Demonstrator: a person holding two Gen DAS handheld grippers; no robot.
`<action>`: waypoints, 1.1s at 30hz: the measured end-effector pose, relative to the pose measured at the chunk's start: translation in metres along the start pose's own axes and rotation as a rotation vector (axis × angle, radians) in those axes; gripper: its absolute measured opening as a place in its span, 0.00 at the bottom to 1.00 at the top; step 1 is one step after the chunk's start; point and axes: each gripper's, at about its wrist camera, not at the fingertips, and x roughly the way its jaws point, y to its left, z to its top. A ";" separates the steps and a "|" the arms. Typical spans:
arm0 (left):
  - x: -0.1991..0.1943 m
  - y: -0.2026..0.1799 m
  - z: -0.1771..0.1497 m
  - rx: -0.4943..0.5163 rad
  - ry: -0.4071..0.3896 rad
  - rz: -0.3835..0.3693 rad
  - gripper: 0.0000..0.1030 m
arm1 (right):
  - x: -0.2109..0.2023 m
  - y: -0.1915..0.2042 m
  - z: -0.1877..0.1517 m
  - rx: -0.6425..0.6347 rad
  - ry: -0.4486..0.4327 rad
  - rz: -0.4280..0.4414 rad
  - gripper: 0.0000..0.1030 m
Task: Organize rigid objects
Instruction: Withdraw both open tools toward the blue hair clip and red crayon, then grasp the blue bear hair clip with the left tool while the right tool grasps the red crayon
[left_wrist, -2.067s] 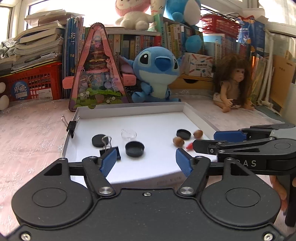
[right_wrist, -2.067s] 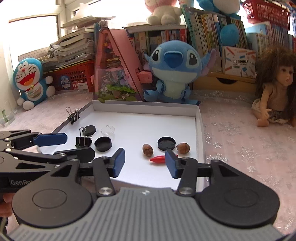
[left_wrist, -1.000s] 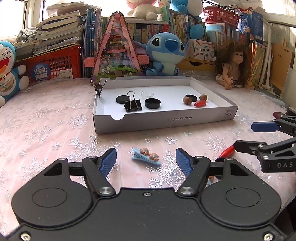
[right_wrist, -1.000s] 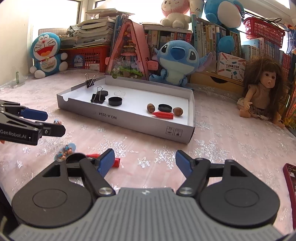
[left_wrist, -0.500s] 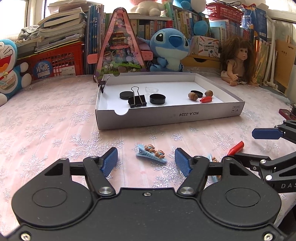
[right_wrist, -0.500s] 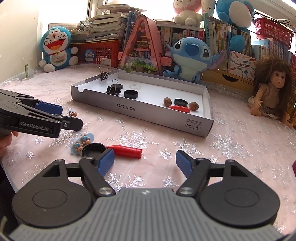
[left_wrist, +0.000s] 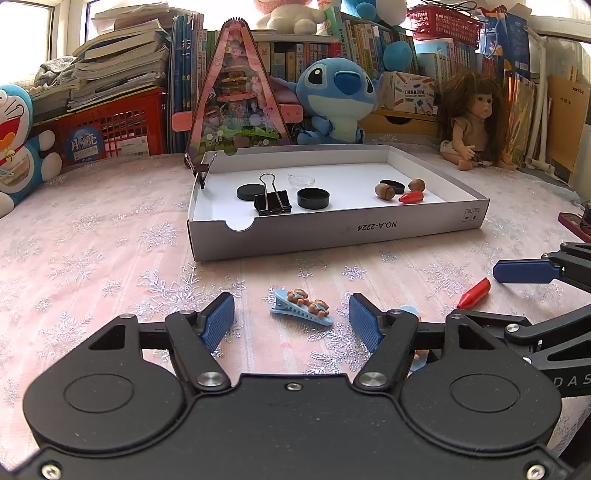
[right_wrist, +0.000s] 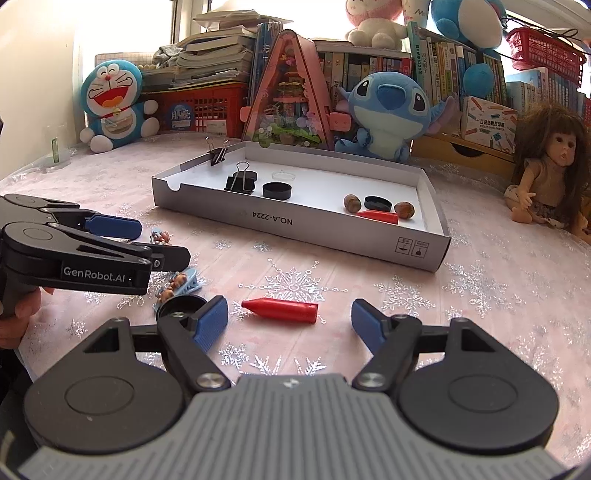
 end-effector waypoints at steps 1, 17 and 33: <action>0.000 0.000 0.000 0.000 -0.001 0.000 0.64 | 0.001 0.000 0.000 0.007 0.001 -0.002 0.81; -0.004 -0.007 -0.004 0.046 -0.027 -0.038 0.44 | 0.001 0.001 -0.003 0.014 -0.011 -0.022 0.81; -0.007 -0.011 -0.007 0.040 -0.040 -0.032 0.34 | -0.005 0.004 -0.005 0.002 -0.028 0.005 0.68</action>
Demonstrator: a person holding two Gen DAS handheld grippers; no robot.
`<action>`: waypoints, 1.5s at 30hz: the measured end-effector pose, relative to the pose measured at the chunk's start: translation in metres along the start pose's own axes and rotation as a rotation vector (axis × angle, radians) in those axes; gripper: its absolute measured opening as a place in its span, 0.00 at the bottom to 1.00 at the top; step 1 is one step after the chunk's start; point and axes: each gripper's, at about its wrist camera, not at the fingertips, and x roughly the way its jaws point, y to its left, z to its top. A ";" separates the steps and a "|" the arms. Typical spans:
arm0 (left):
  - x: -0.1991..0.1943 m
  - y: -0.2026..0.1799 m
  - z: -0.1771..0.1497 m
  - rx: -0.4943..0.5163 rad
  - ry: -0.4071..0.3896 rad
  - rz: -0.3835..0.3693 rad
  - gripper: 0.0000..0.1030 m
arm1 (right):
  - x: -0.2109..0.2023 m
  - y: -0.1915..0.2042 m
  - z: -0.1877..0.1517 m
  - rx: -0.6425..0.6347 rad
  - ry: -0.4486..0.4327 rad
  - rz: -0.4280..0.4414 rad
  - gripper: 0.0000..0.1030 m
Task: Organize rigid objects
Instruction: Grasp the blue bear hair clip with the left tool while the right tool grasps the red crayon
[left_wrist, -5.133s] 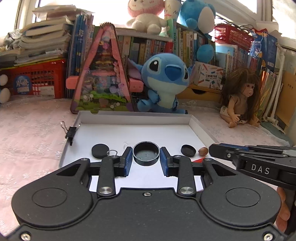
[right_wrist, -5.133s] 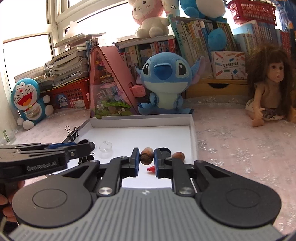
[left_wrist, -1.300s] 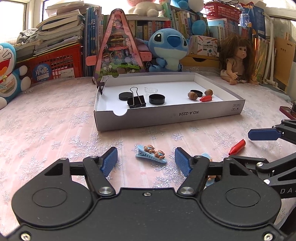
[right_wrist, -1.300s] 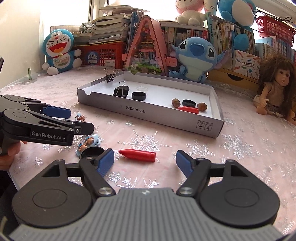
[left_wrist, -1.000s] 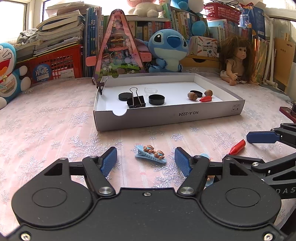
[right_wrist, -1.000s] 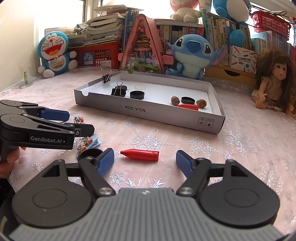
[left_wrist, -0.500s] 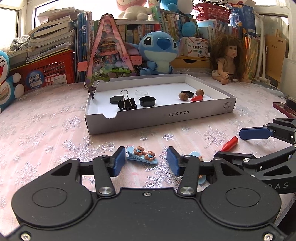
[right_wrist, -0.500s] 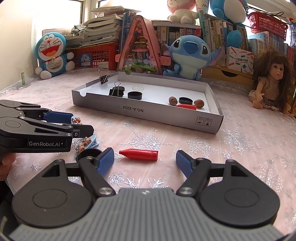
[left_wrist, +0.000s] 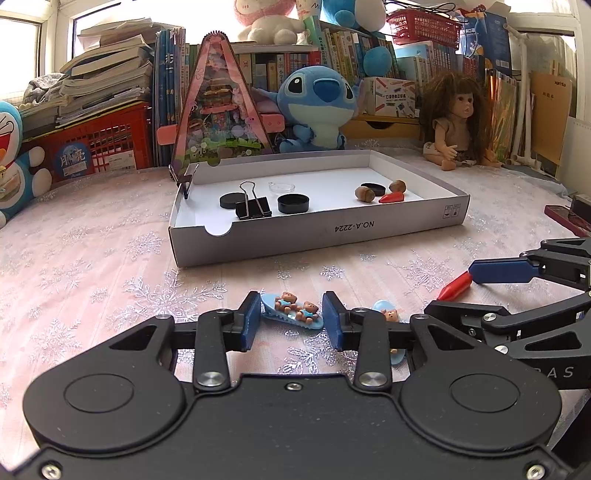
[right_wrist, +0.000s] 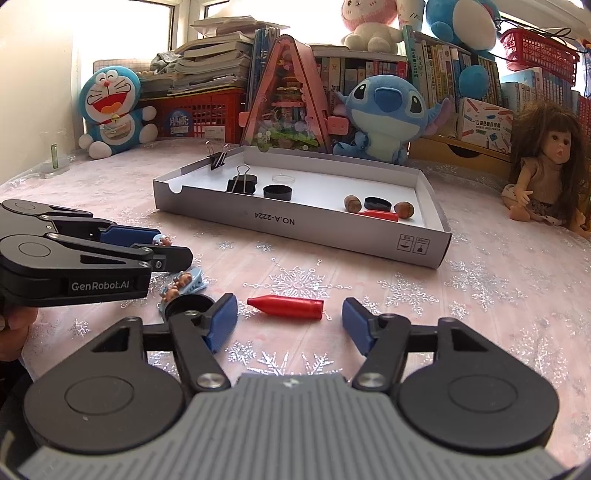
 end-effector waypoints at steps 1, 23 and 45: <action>0.000 0.000 0.000 -0.002 0.001 0.001 0.34 | 0.000 0.000 0.000 0.000 -0.002 0.002 0.66; -0.024 -0.003 -0.010 0.029 0.011 -0.063 0.34 | 0.000 -0.001 -0.001 0.004 -0.006 0.004 0.68; -0.026 0.006 -0.003 0.093 -0.064 -0.043 0.44 | 0.001 -0.003 -0.001 0.004 -0.006 0.005 0.68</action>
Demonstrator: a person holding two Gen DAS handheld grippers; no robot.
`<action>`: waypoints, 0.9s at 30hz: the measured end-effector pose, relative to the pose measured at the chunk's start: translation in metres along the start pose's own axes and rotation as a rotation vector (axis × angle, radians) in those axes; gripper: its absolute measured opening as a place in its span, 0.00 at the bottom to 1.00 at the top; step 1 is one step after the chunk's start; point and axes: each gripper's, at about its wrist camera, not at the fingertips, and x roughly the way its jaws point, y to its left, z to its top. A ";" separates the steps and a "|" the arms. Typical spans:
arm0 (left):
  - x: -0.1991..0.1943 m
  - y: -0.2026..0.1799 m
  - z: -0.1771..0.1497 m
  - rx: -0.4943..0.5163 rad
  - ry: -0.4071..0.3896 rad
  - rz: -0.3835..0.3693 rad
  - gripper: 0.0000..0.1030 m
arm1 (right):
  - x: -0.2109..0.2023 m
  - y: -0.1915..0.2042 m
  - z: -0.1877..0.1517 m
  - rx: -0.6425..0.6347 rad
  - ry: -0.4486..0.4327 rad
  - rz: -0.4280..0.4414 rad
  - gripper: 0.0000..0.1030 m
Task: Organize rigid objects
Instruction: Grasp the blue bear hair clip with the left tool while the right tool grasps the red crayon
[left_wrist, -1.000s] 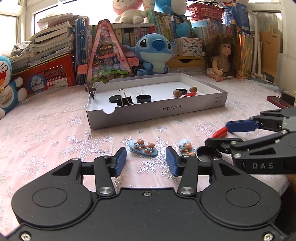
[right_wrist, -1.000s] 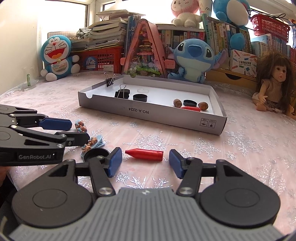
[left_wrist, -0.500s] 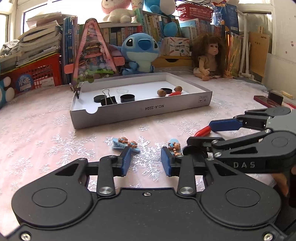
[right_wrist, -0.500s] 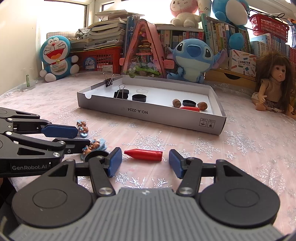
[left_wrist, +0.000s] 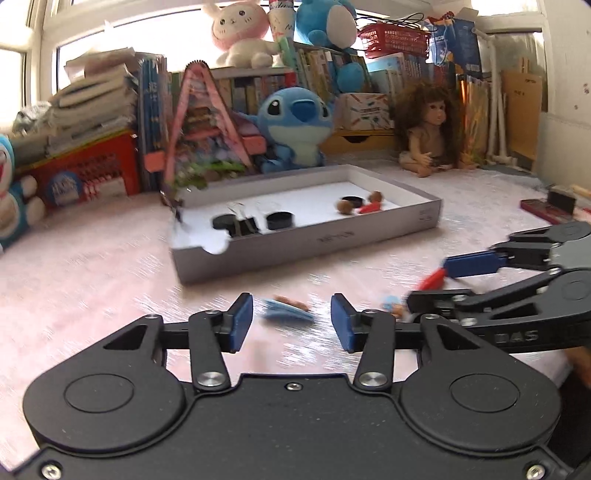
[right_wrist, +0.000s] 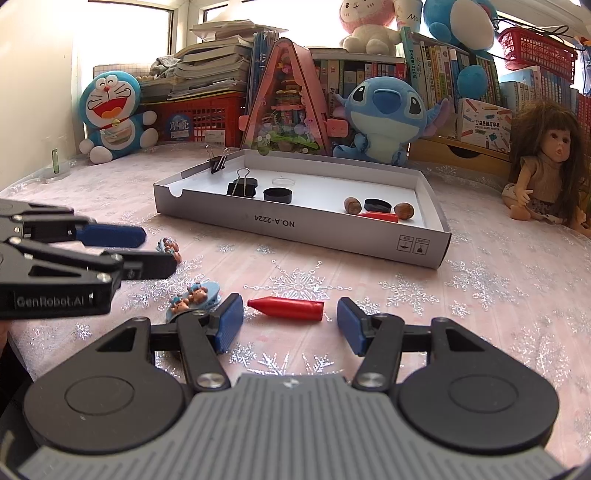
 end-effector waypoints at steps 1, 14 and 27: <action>0.003 0.003 0.001 0.013 0.003 -0.003 0.46 | 0.000 0.000 0.000 0.001 0.000 0.000 0.68; 0.027 0.013 0.001 0.035 0.067 -0.064 0.44 | 0.002 -0.002 0.002 0.014 -0.001 -0.012 0.67; 0.021 -0.004 -0.002 -0.103 0.064 0.046 0.36 | 0.001 0.011 0.002 0.030 -0.008 -0.077 0.59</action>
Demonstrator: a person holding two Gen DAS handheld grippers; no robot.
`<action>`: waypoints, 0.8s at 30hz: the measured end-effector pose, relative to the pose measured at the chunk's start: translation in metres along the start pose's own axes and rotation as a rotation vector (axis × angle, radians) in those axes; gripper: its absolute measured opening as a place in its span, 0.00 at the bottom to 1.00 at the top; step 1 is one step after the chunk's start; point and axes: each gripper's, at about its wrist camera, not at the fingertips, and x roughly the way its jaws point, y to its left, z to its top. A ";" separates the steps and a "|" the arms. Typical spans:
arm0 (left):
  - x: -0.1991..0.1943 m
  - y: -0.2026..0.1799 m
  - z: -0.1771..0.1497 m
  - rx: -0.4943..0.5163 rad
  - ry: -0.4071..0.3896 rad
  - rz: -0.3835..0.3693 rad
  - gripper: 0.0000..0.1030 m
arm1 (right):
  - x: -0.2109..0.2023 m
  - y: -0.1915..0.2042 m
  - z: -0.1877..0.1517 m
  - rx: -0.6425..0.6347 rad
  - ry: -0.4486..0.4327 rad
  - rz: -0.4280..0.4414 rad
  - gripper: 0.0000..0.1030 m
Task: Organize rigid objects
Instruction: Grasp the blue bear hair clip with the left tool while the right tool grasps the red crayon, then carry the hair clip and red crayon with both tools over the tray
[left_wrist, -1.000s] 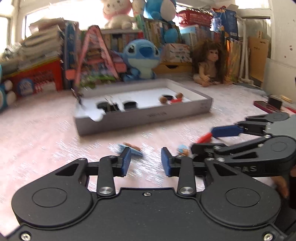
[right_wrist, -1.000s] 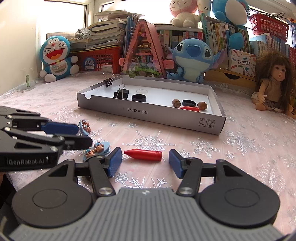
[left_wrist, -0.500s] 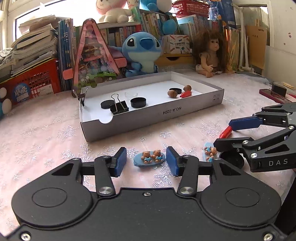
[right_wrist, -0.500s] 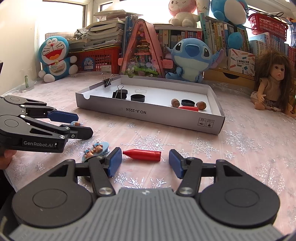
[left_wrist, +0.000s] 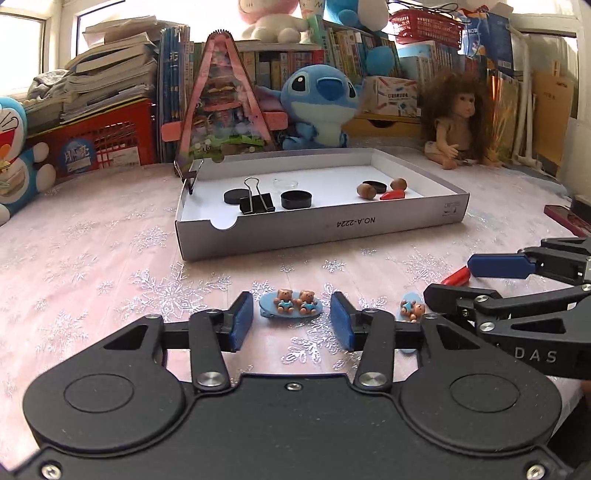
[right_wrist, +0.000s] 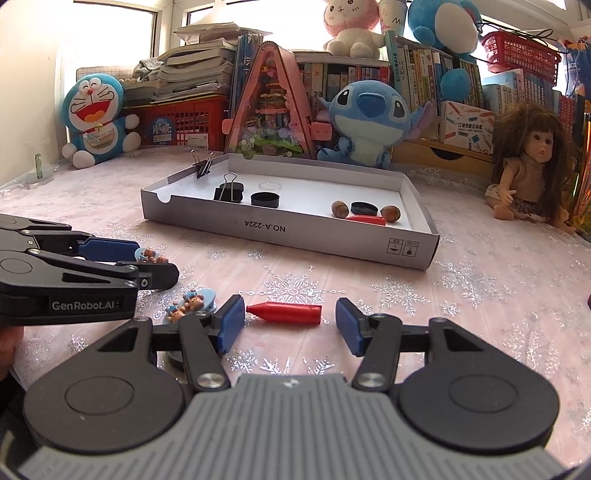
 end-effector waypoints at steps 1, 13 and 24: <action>0.000 -0.001 0.000 -0.001 -0.003 -0.001 0.34 | 0.000 0.000 0.000 0.003 0.002 0.000 0.54; -0.004 0.001 0.009 -0.049 0.005 -0.002 0.33 | -0.004 -0.003 0.006 0.008 -0.021 -0.001 0.48; -0.004 0.011 0.037 -0.085 -0.018 0.025 0.33 | -0.002 -0.022 0.026 0.047 -0.038 -0.021 0.47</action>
